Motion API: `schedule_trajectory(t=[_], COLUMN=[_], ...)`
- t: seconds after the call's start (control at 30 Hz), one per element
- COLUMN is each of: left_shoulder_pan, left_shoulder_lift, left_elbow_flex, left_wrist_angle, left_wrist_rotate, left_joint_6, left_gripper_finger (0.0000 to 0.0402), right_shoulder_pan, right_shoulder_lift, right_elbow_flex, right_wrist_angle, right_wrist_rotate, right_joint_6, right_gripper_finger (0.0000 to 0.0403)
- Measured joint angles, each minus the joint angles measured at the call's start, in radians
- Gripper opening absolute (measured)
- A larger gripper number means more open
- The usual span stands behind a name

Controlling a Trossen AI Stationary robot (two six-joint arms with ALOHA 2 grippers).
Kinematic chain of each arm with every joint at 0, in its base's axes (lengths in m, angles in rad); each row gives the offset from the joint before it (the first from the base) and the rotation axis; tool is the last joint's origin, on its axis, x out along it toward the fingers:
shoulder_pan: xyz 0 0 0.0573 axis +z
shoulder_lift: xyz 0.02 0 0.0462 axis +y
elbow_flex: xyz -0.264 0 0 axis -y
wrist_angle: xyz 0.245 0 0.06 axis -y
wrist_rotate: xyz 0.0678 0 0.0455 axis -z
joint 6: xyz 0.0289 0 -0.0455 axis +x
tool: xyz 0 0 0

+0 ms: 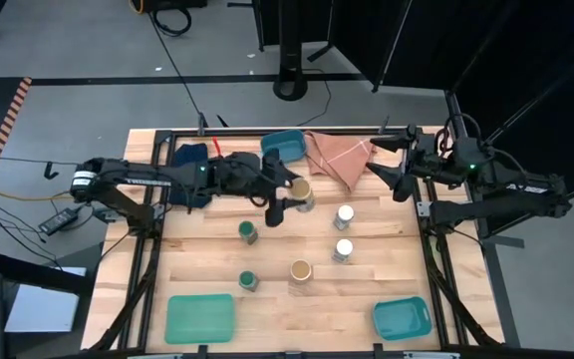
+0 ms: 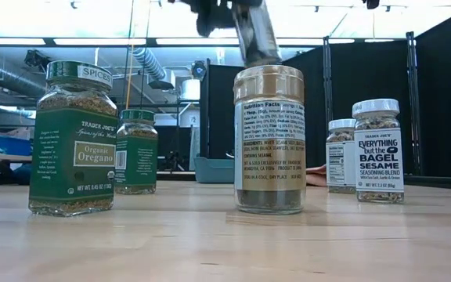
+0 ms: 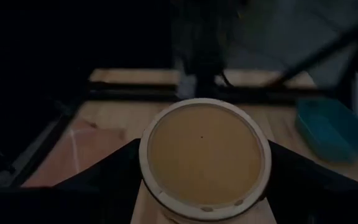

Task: Sort spices by type
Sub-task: Put the top brown seasoning bottle into the light green bin

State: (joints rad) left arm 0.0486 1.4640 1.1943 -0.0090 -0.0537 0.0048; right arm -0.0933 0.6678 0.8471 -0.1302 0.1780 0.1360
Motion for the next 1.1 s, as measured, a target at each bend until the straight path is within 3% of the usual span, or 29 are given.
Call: schedule_trajectory(t=[0.17, 0.3, 0.6, 1.1], left_shoulder_pan=[0.047, 0.056, 0.063, 0.069], left_shoulder_lift=[0.008, 0.009, 0.009, 0.082], left_elbow_flex=[-0.194, -0.290, -0.383, -0.400], left_wrist_angle=[0.240, 0.304, 0.256, 0.127], left_wrist_rotate=[0.019, 0.008, -0.143, -0.183], left_joint_6=[-0.090, -0.120, -0.098, -0.123], left_gripper_finger=[0.0278, 0.0278, 0.0278, 0.0278], right_shoulder_pan=[0.000, 0.000, -0.001, -0.002], right_shoulder_lift=[0.017, 0.056, 0.180, 0.332], right_elbow_flex=[0.000, 0.000, 0.000, 0.000], right_wrist_angle=[-0.001, -0.003, -0.002, 0.071], right_wrist_rotate=[0.002, 0.003, 0.004, 0.003], right_joint_6=[0.001, -0.004, -0.008, 0.000], right_gripper_finger=[0.0346, 0.0346, 0.0346, 0.0346])
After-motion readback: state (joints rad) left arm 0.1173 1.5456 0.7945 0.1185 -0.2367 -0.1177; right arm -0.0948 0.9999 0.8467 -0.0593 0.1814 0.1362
